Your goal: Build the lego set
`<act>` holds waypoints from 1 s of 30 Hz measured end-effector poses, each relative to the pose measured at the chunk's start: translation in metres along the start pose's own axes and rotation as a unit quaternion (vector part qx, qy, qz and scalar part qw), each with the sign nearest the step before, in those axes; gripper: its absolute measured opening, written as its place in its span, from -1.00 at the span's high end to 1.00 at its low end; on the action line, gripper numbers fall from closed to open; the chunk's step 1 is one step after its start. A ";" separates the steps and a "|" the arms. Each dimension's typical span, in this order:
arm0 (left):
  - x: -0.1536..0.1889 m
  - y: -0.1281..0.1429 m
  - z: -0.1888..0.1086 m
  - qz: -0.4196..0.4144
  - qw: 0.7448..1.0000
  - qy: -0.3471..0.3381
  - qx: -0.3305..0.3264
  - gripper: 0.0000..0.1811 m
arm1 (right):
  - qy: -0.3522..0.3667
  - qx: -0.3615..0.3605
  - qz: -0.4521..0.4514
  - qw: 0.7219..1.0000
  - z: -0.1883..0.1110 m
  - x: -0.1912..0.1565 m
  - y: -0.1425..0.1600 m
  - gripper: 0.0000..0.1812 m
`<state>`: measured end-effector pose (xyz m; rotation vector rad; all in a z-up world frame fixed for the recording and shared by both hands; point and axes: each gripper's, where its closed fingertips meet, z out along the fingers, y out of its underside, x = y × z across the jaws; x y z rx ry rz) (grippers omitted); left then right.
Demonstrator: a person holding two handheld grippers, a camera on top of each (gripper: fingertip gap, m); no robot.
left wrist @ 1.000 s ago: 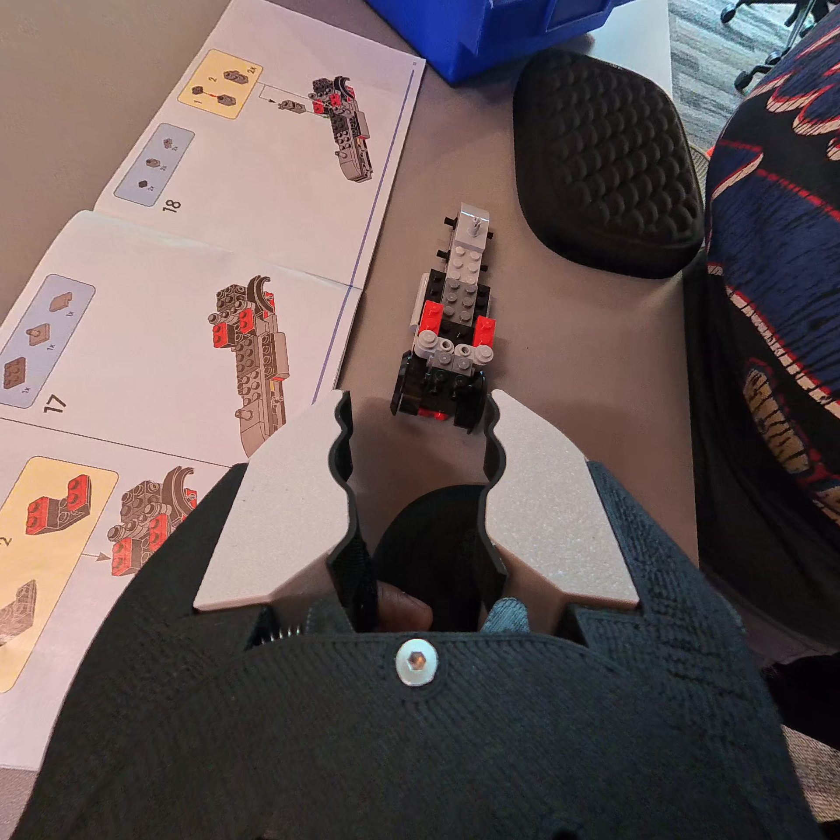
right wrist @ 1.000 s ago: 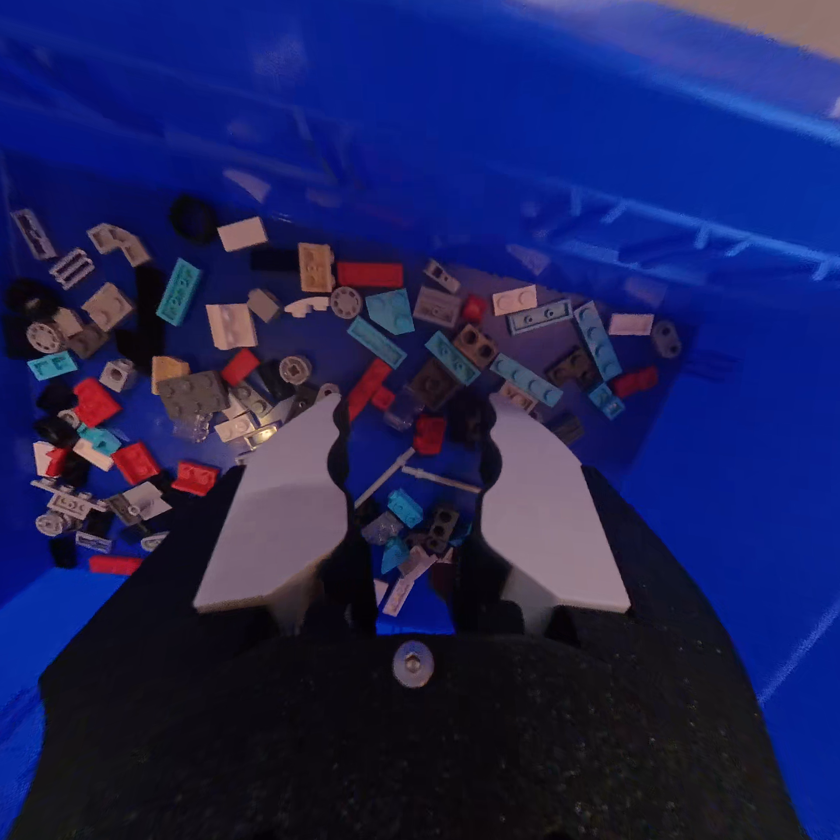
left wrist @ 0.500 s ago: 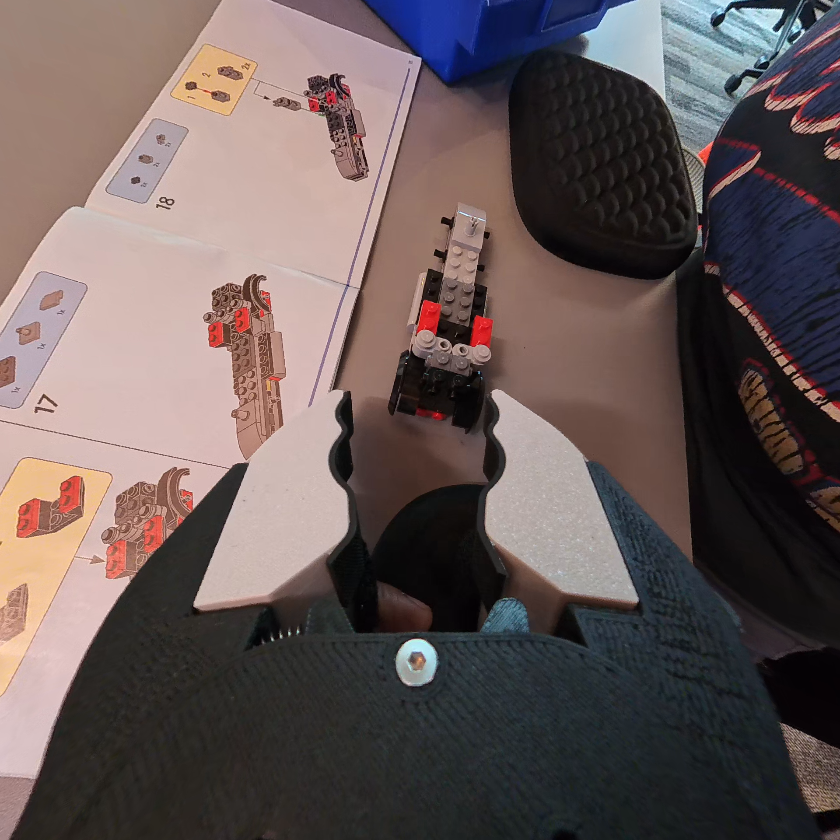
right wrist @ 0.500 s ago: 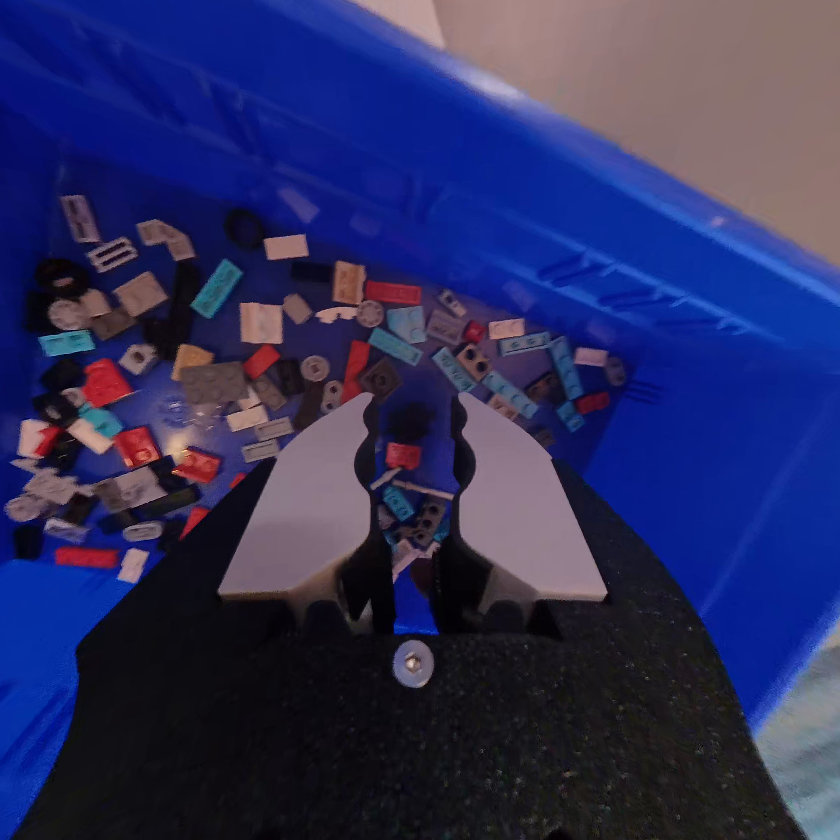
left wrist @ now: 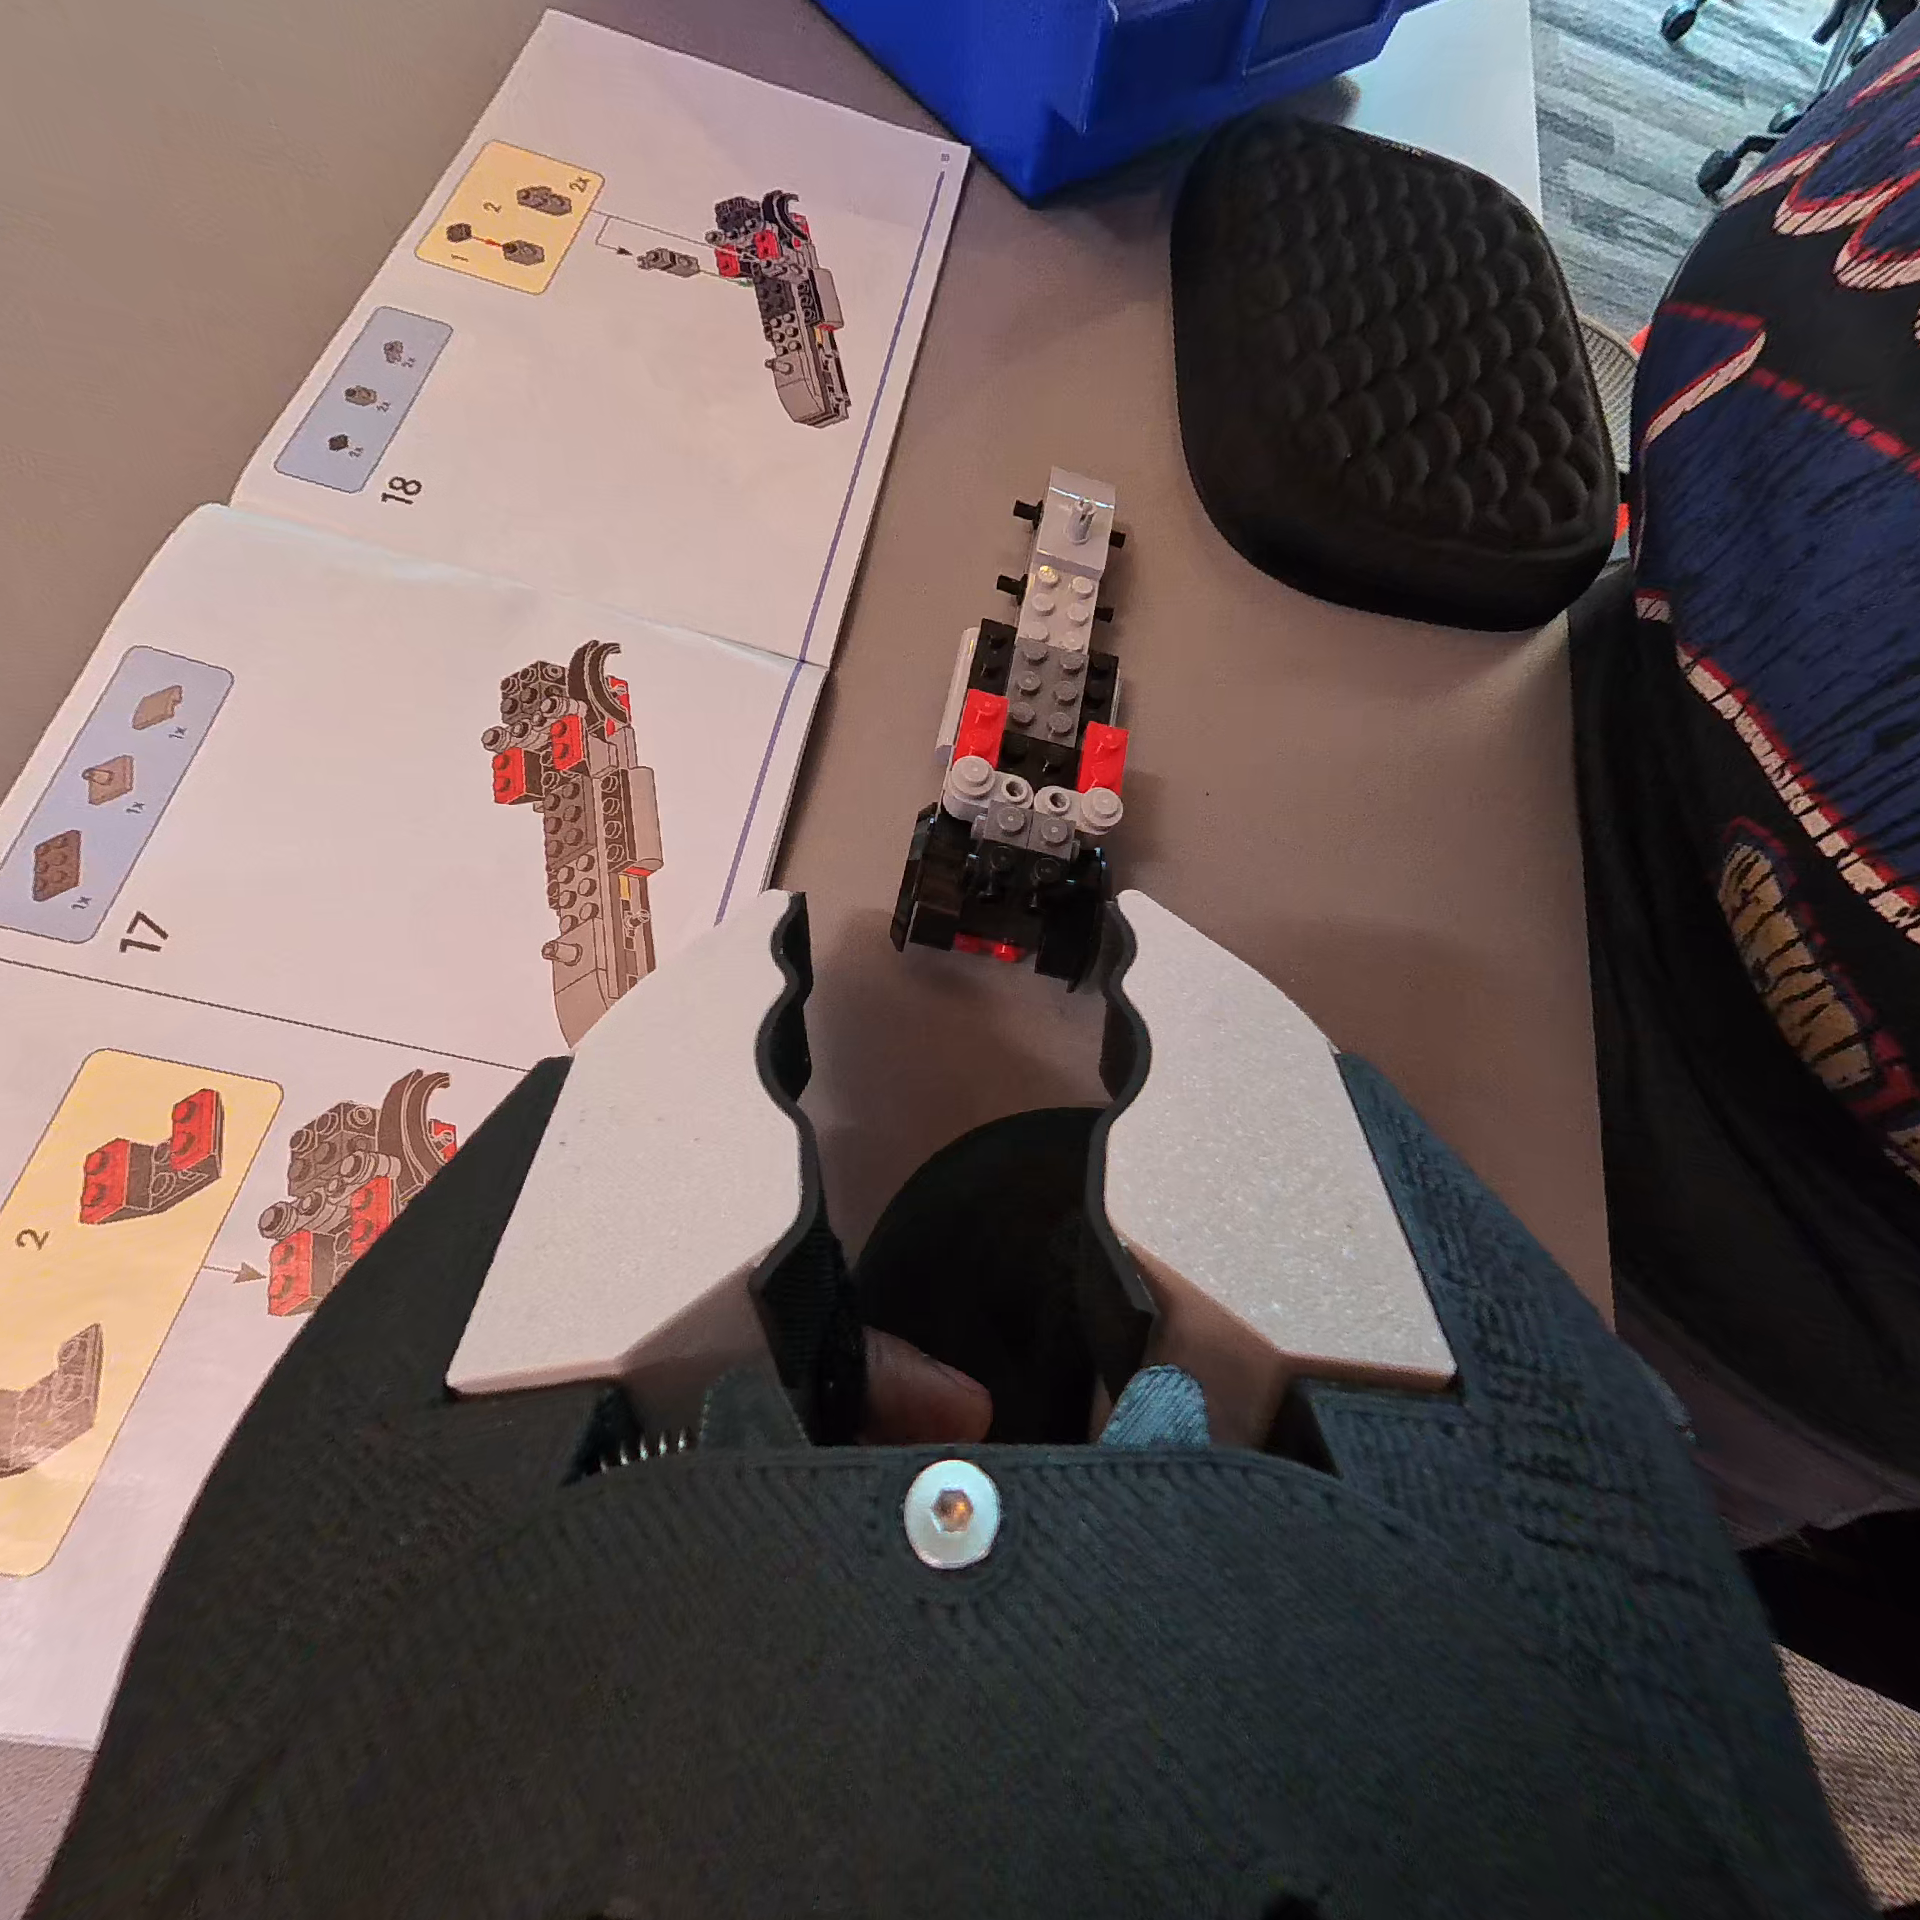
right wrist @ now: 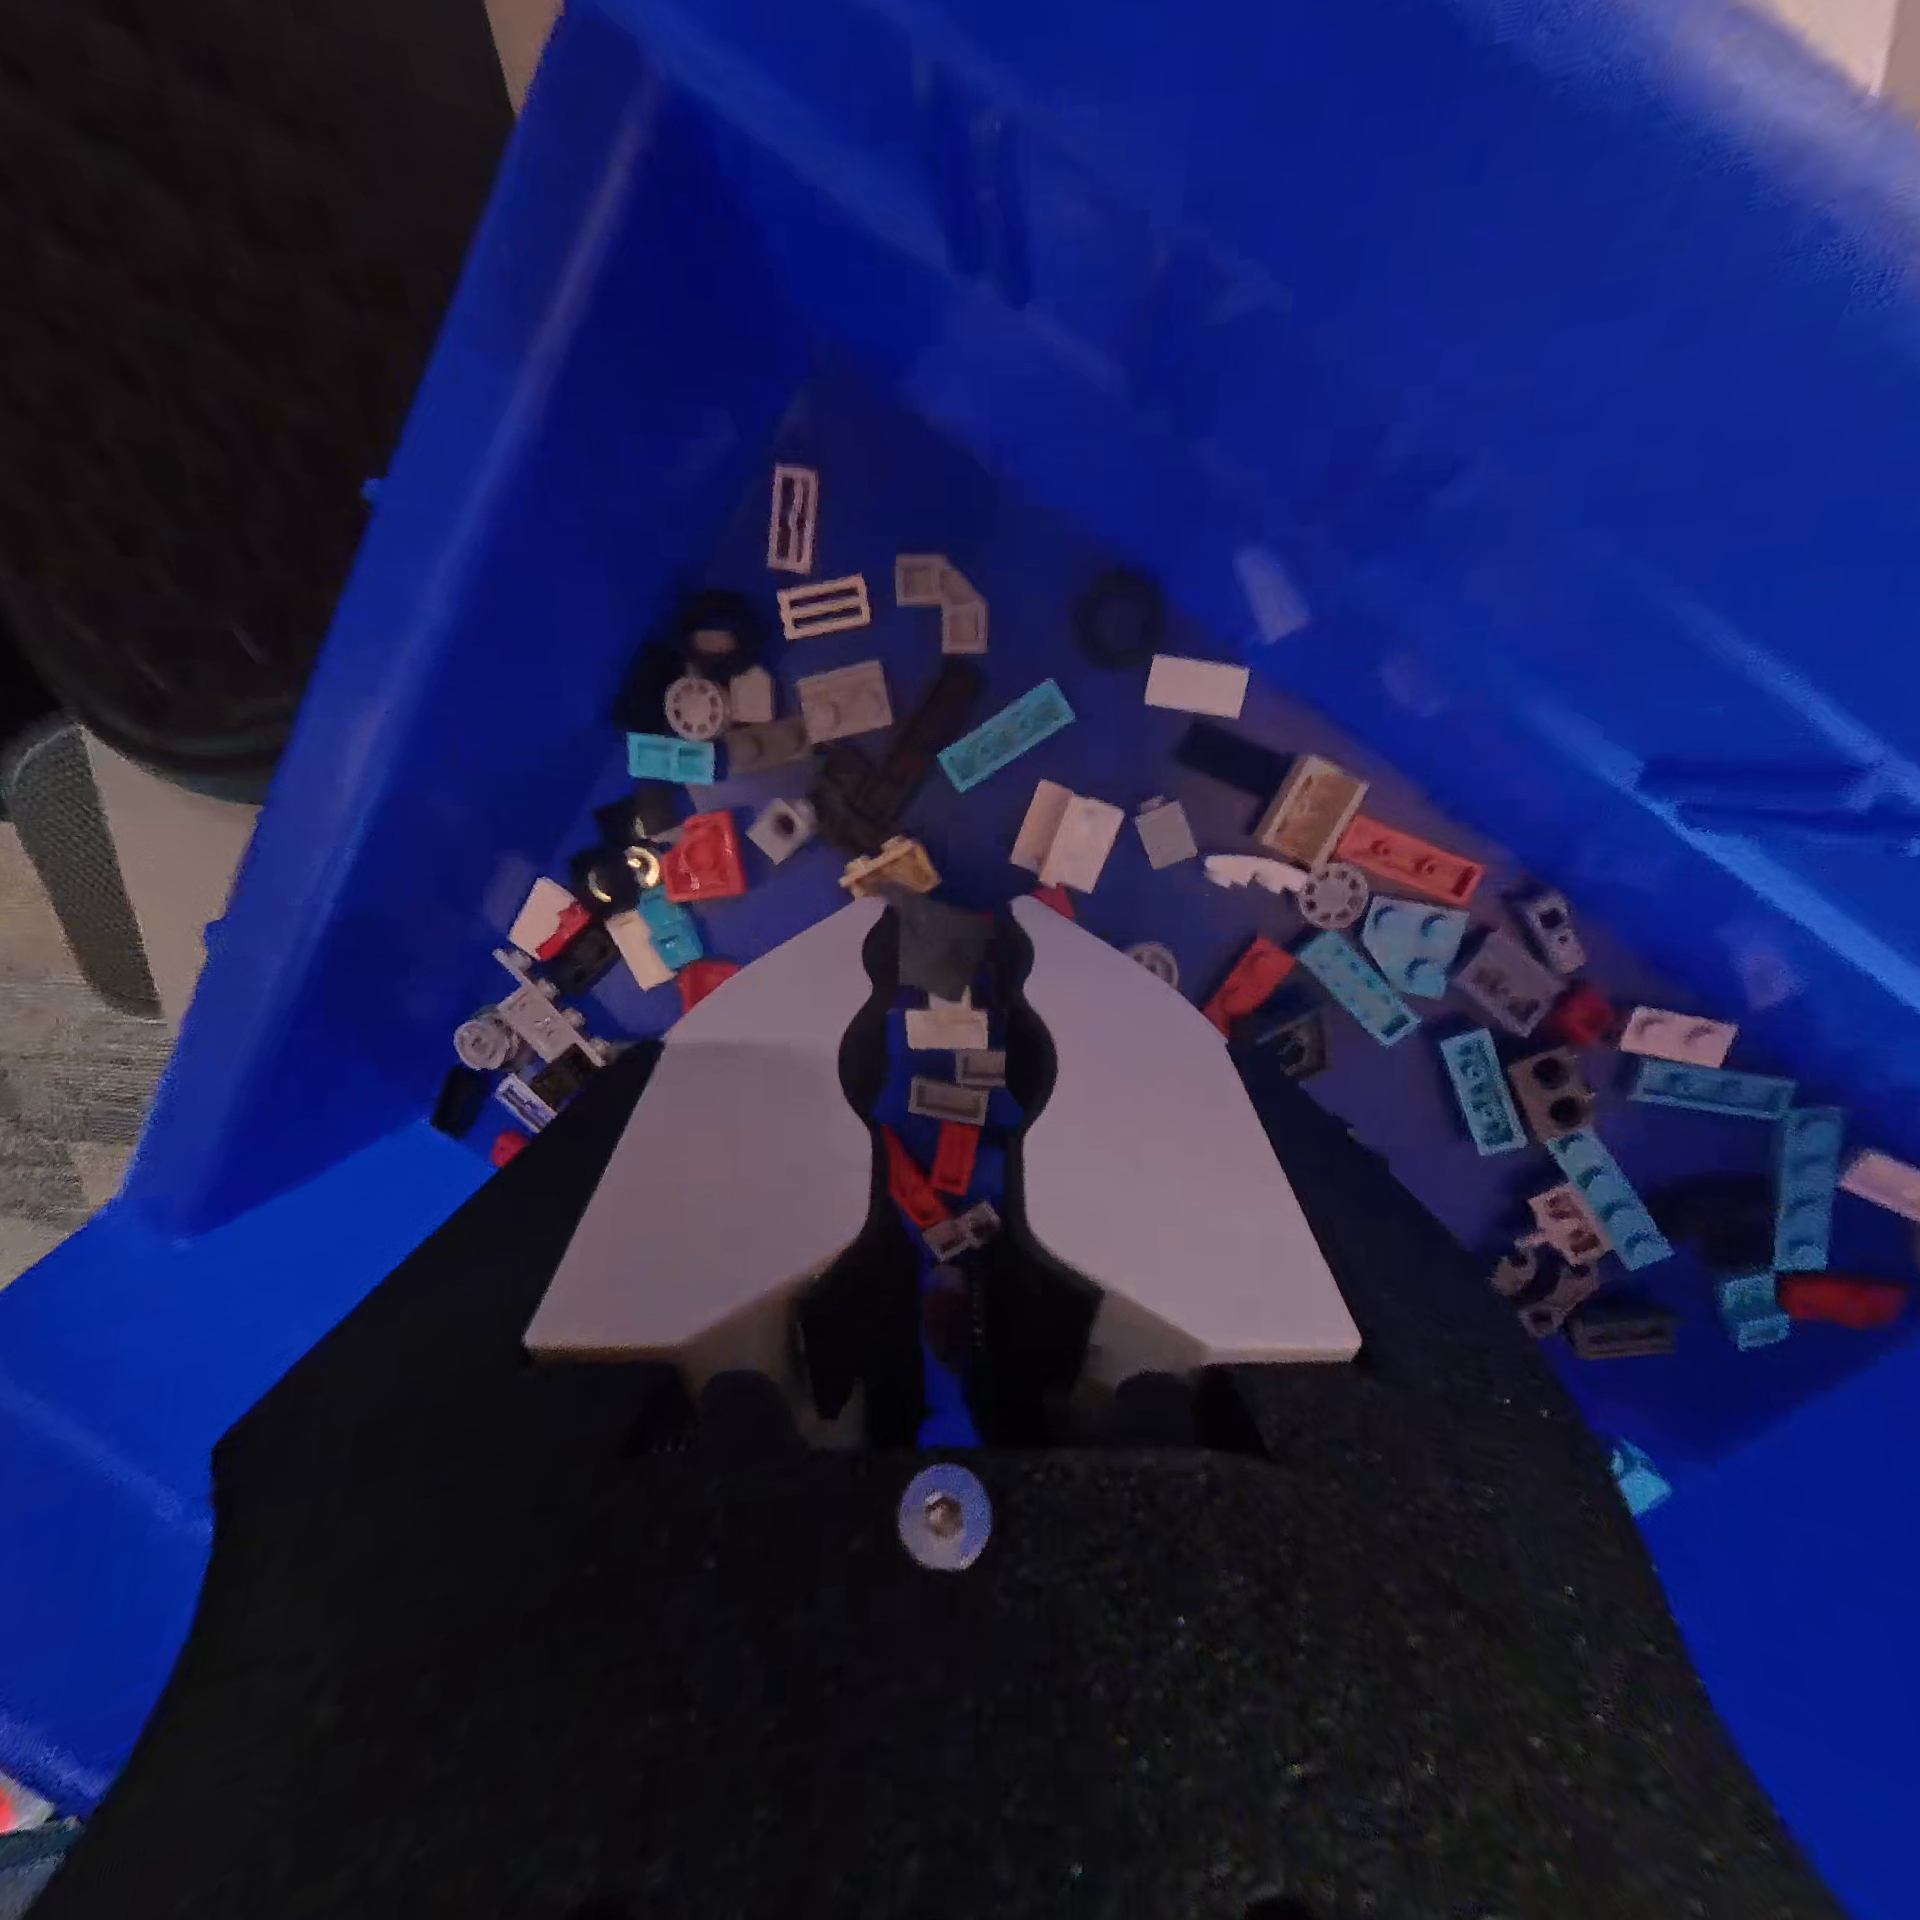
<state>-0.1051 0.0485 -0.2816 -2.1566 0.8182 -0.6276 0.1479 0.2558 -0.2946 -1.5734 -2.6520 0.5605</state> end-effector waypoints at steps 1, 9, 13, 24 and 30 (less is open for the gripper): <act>0.000 0.000 0.000 0.000 1.000 0.000 0.000 0.41 | 0.010 0.001 0.004 1.000 -0.001 0.003 0.002 0.79; 0.000 0.000 -0.001 0.006 1.000 -0.005 0.003 0.41 | 0.071 0.003 0.032 0.997 -0.023 0.013 0.015 0.77; 0.001 0.000 -0.001 0.003 1.000 -0.002 0.003 0.41 | 0.054 0.017 0.021 0.998 -0.020 0.002 0.006 0.80; 0.001 0.000 -0.002 -0.001 1.000 0.000 0.001 0.41 | 0.050 0.011 0.006 0.999 -0.010 -0.007 0.005 0.83; 0.001 0.001 -0.002 -0.008 1.000 0.002 -0.003 0.41 | -0.003 0.049 -0.043 0.998 0.002 -0.036 -0.021 0.86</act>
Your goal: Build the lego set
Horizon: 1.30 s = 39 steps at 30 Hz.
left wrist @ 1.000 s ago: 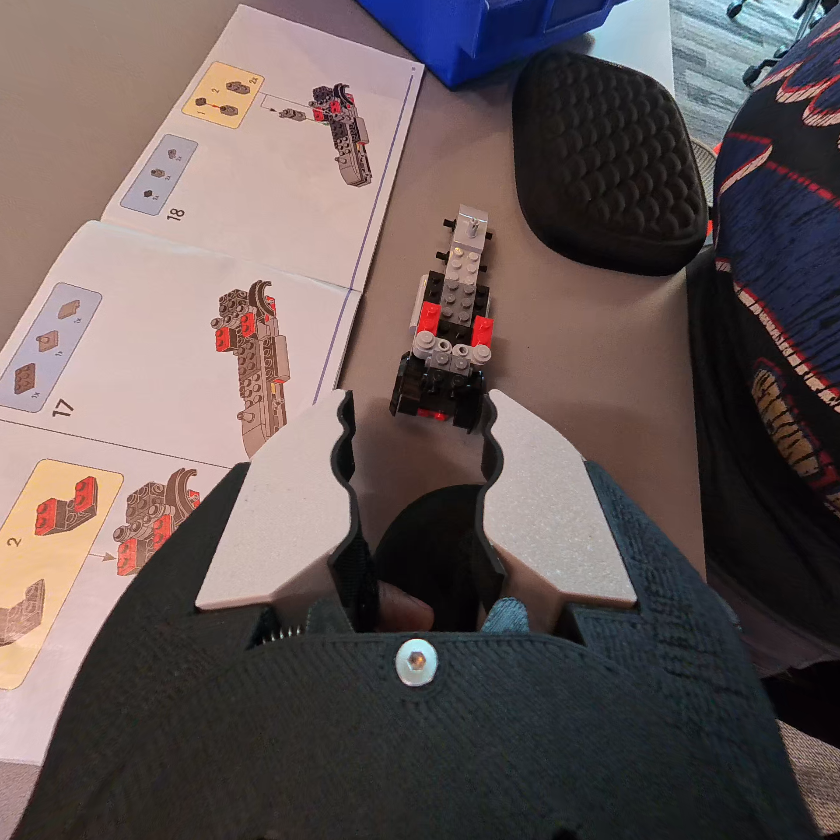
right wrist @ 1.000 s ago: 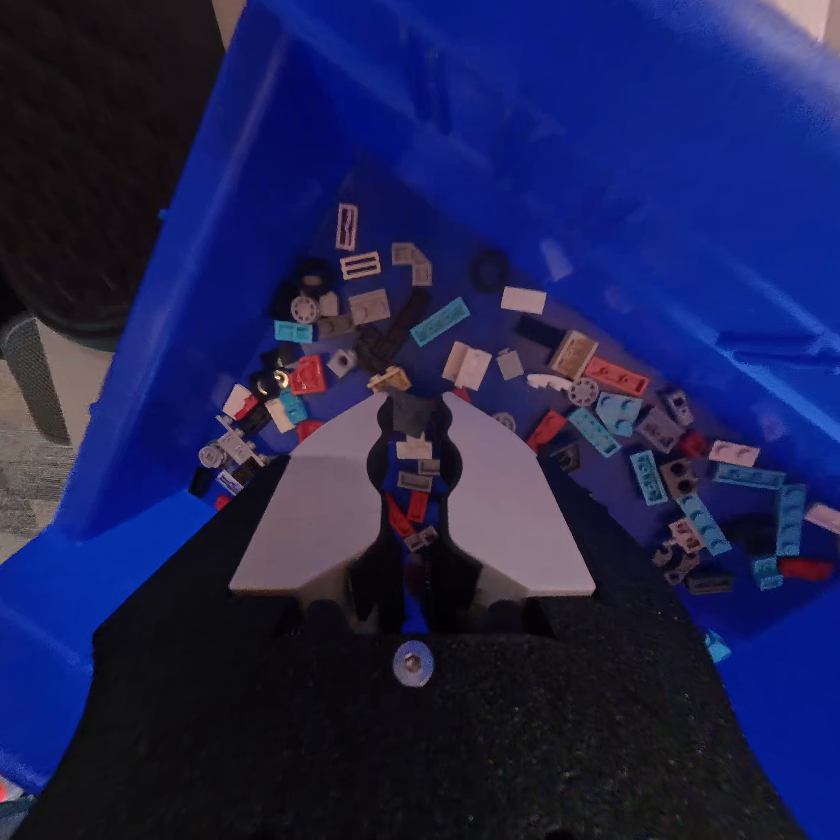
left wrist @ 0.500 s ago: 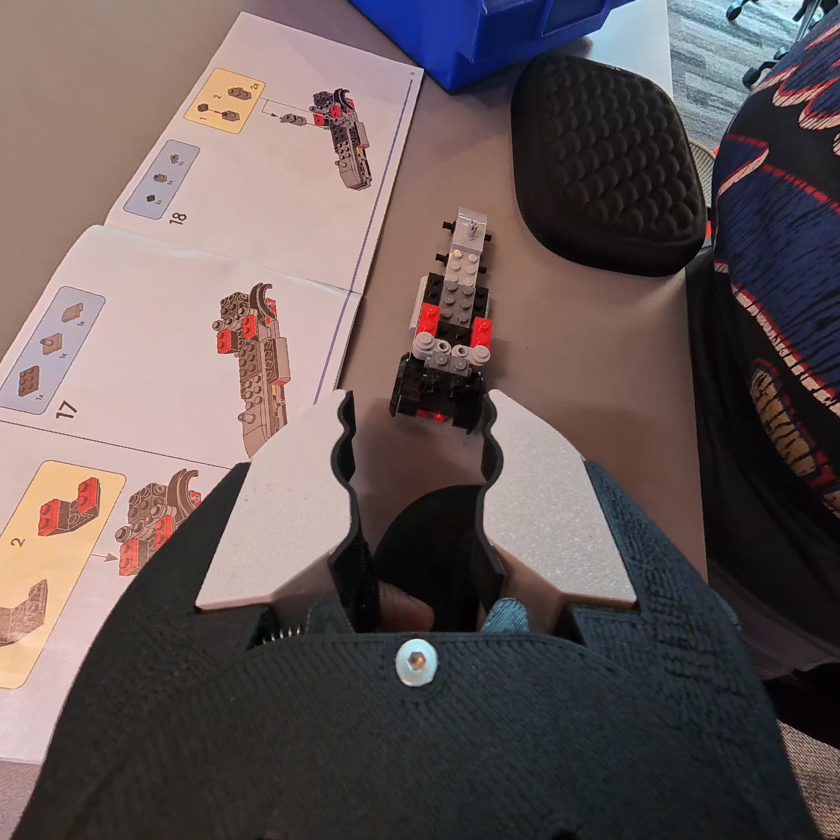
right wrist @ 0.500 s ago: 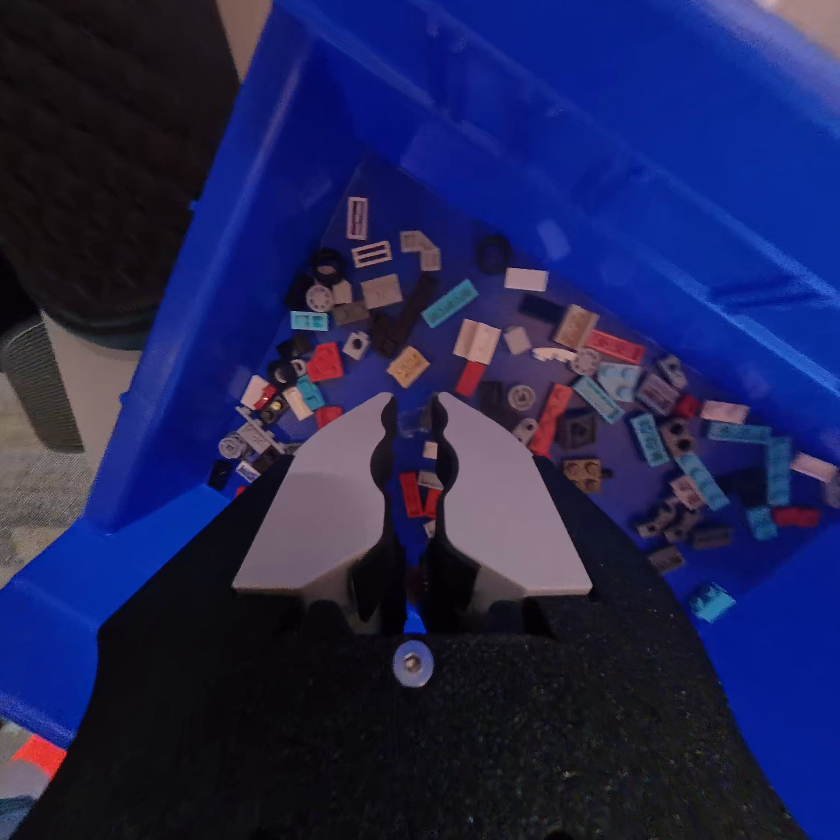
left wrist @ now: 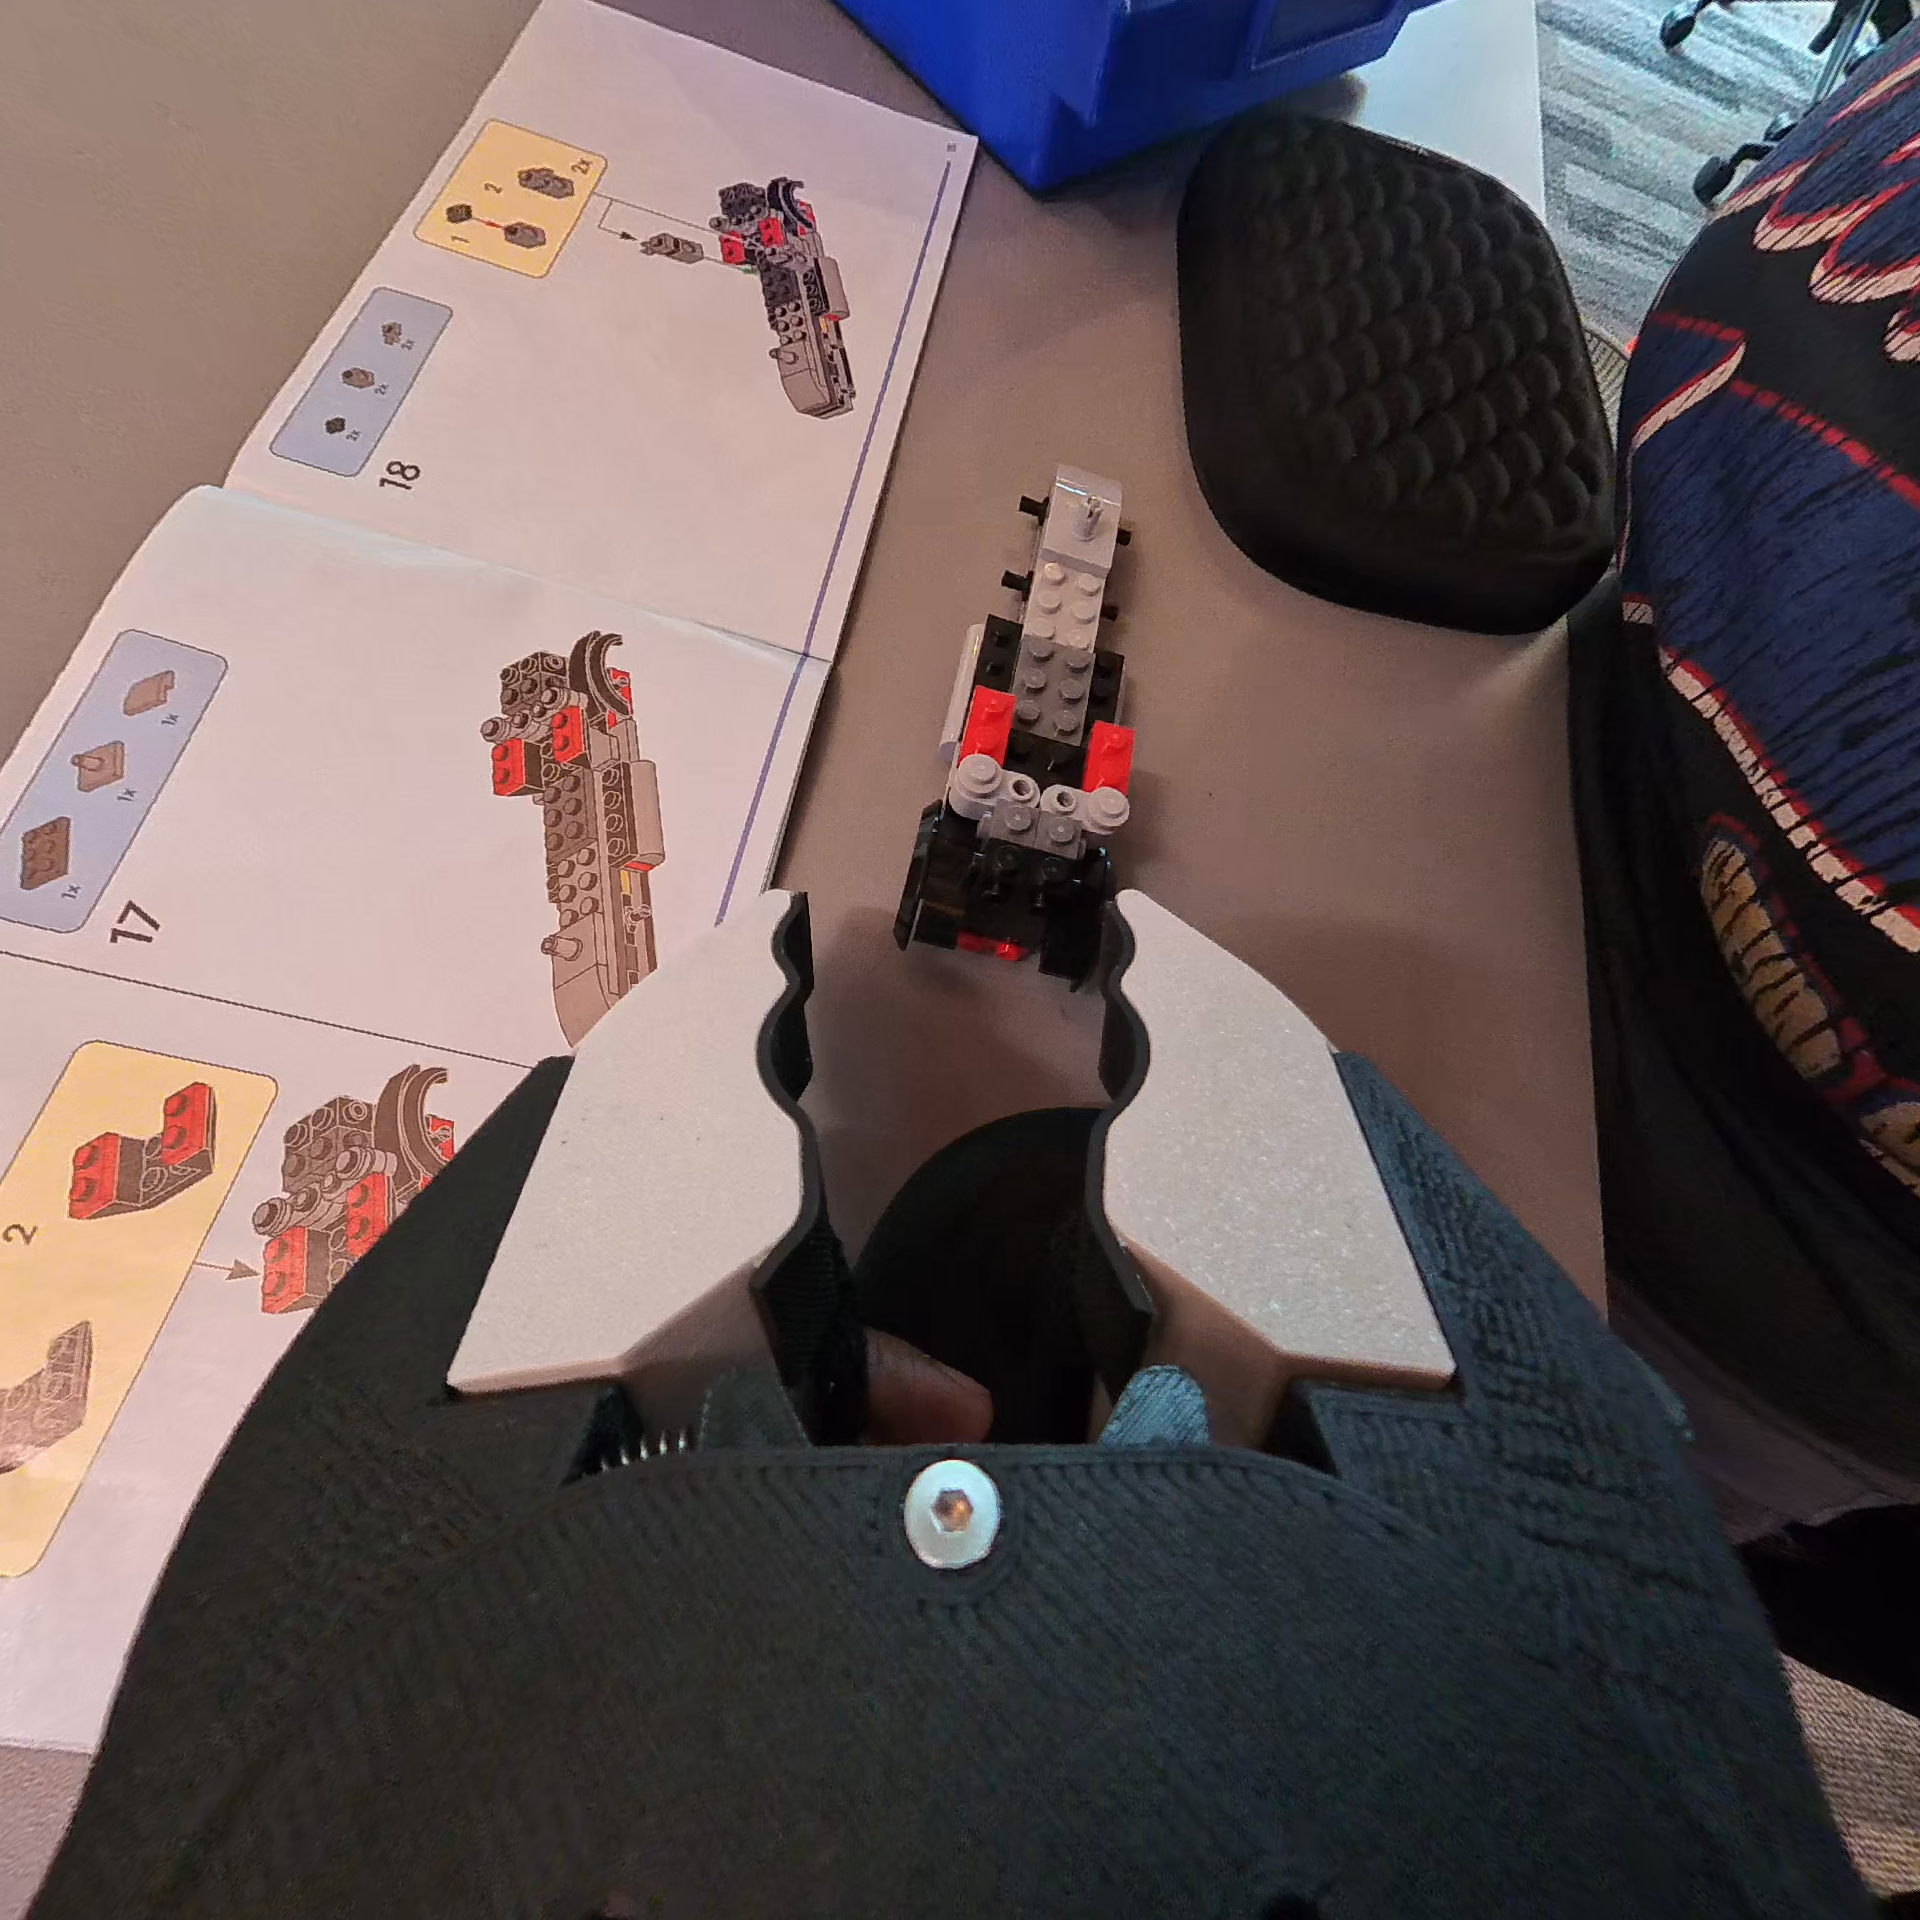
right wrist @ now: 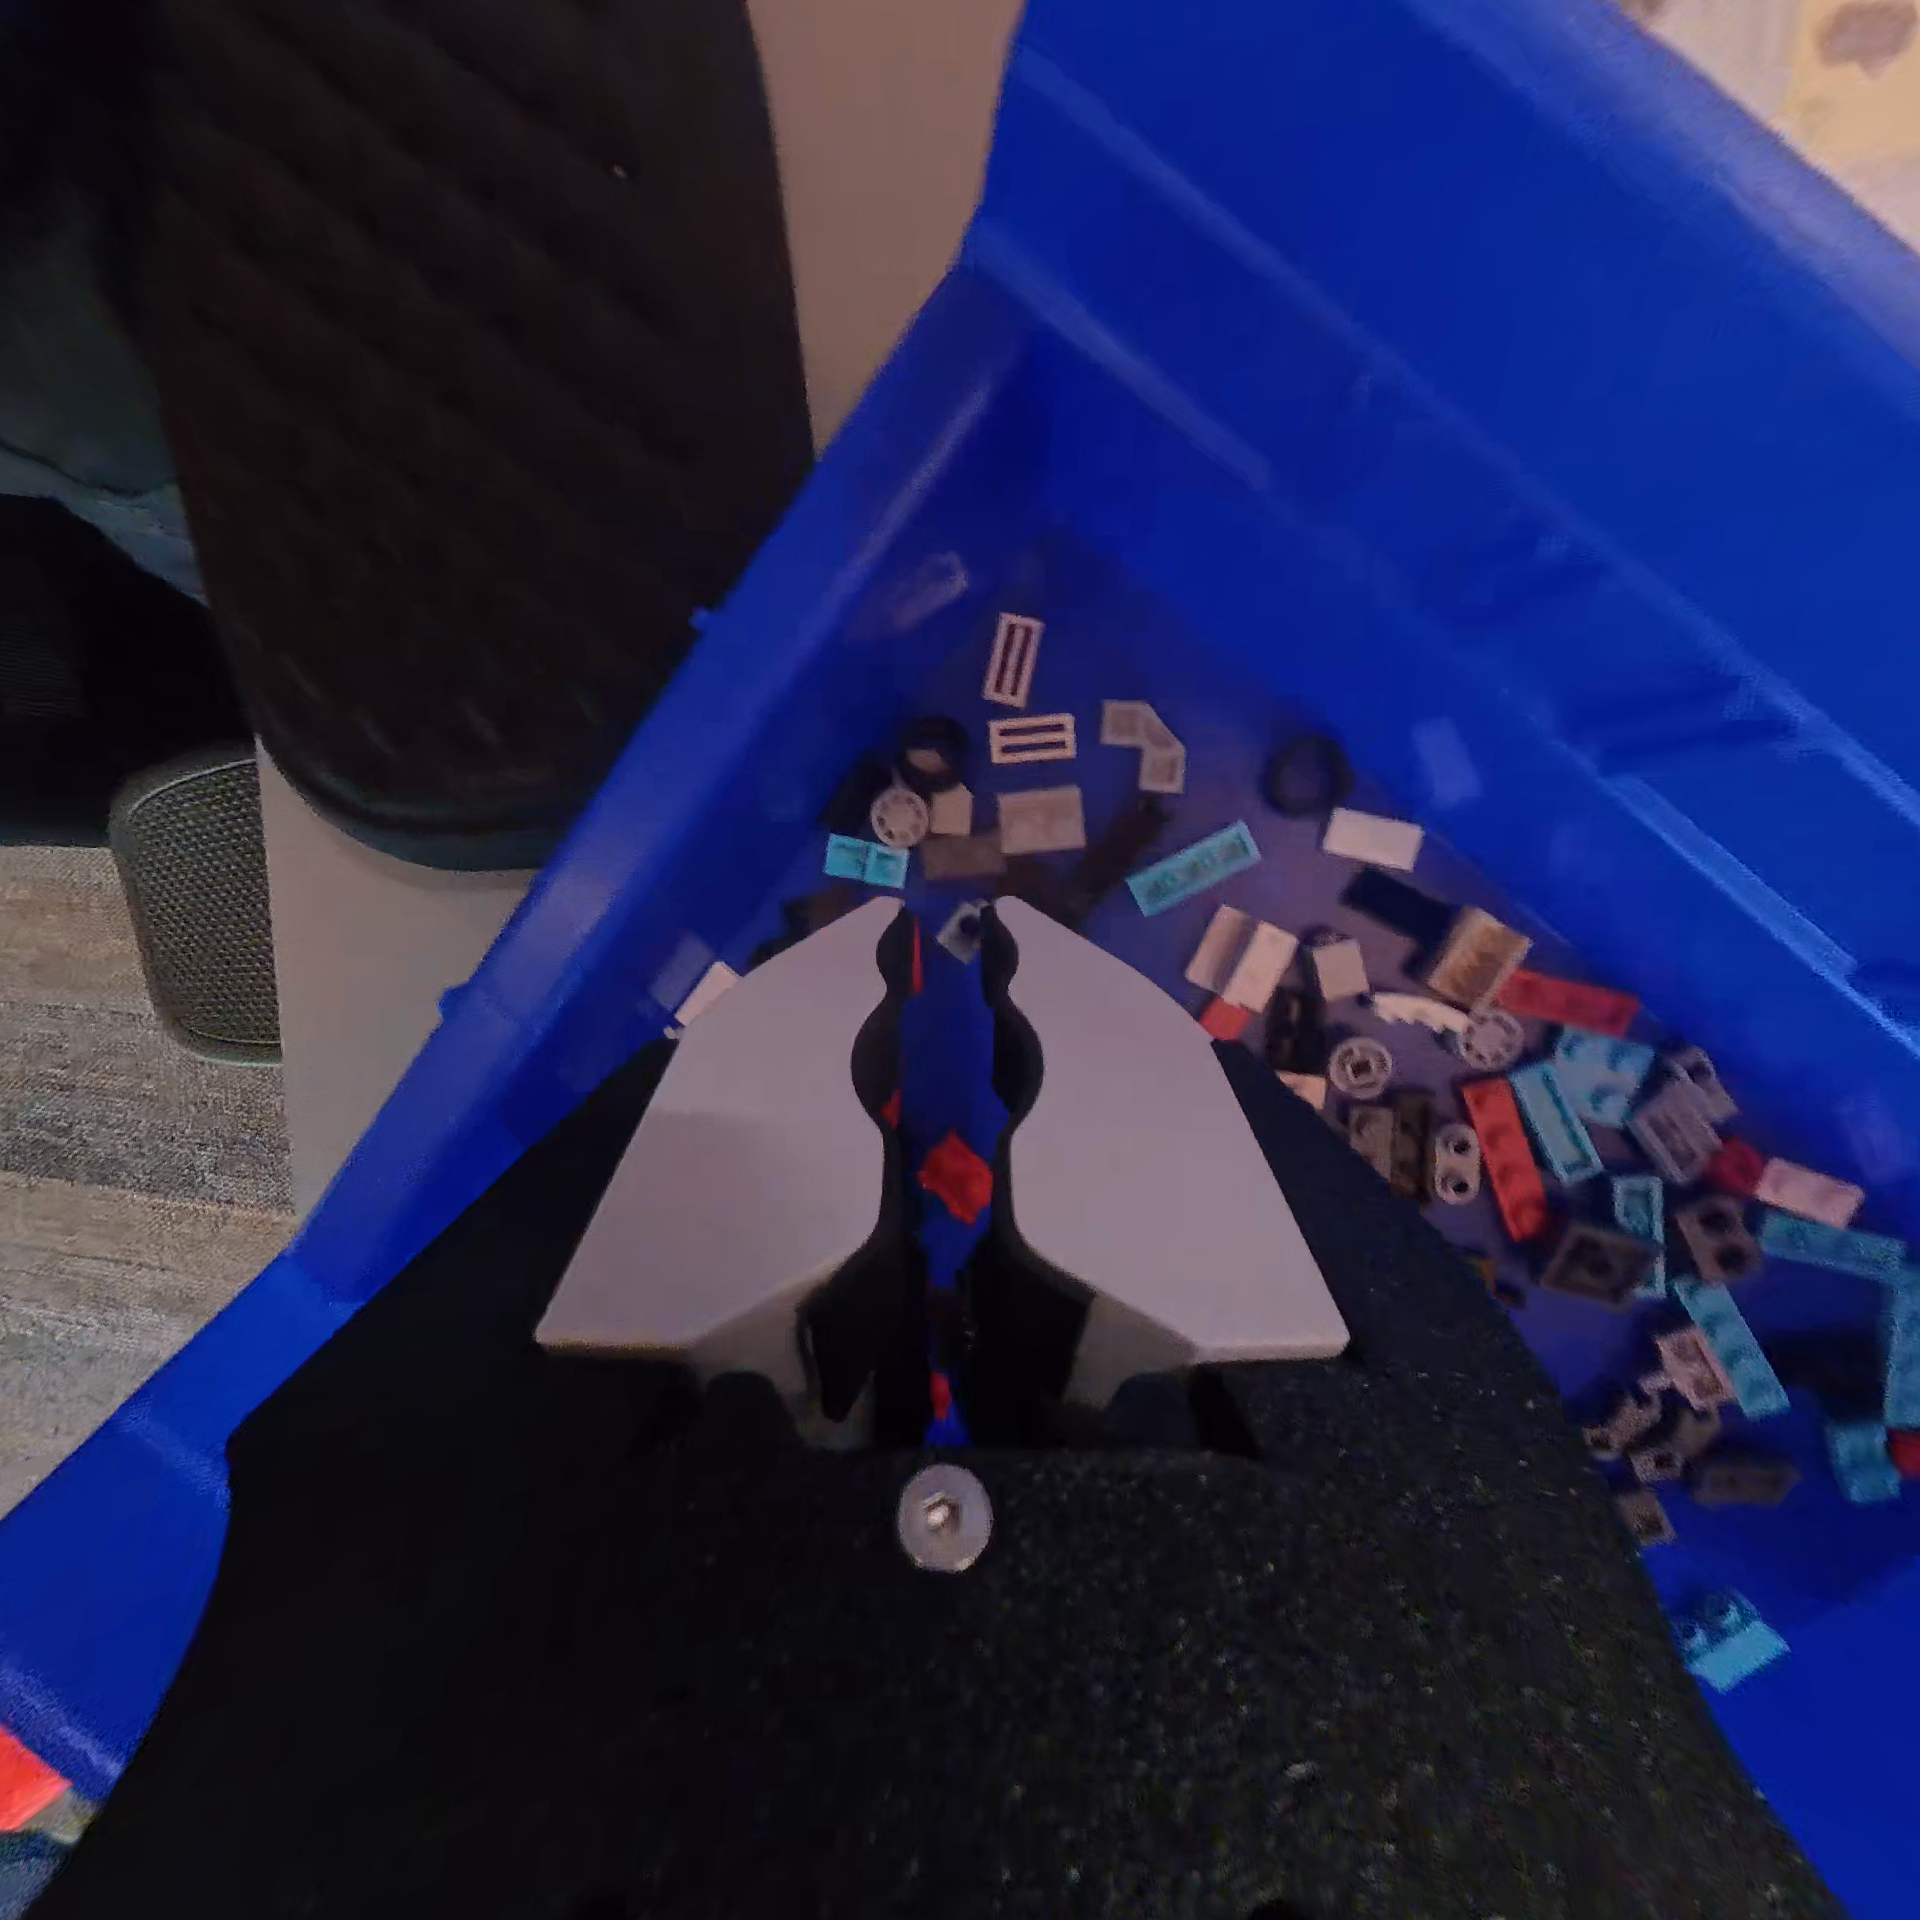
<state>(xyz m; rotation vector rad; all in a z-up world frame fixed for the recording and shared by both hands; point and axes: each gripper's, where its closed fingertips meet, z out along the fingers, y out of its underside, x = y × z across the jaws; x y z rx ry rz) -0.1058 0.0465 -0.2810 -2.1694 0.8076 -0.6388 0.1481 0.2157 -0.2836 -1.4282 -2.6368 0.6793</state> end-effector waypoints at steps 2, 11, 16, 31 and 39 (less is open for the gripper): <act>0.000 0.000 0.000 -0.001 1.000 0.001 0.000 0.41 | -0.003 -0.009 -0.012 1.000 0.007 -0.003 -0.001 0.86; 0.001 0.001 0.000 -0.004 1.000 0.001 -0.004 0.41 | 0.064 -0.054 -0.012 0.996 -0.006 0.014 0.017 0.88; 0.000 0.002 0.000 -0.008 1.000 0.002 -0.007 0.41 | -0.022 -0.005 -0.004 1.000 -0.008 -0.019 0.003 0.86; 0.001 0.004 0.001 -0.021 1.000 0.011 -0.015 0.42 | 0.065 -0.049 0.020 0.996 -0.020 0.012 0.034 0.84; 0.000 0.004 0.002 -0.024 1.000 0.010 -0.017 0.42 | 0.074 -0.071 0.065 0.993 -0.046 0.006 0.048 0.77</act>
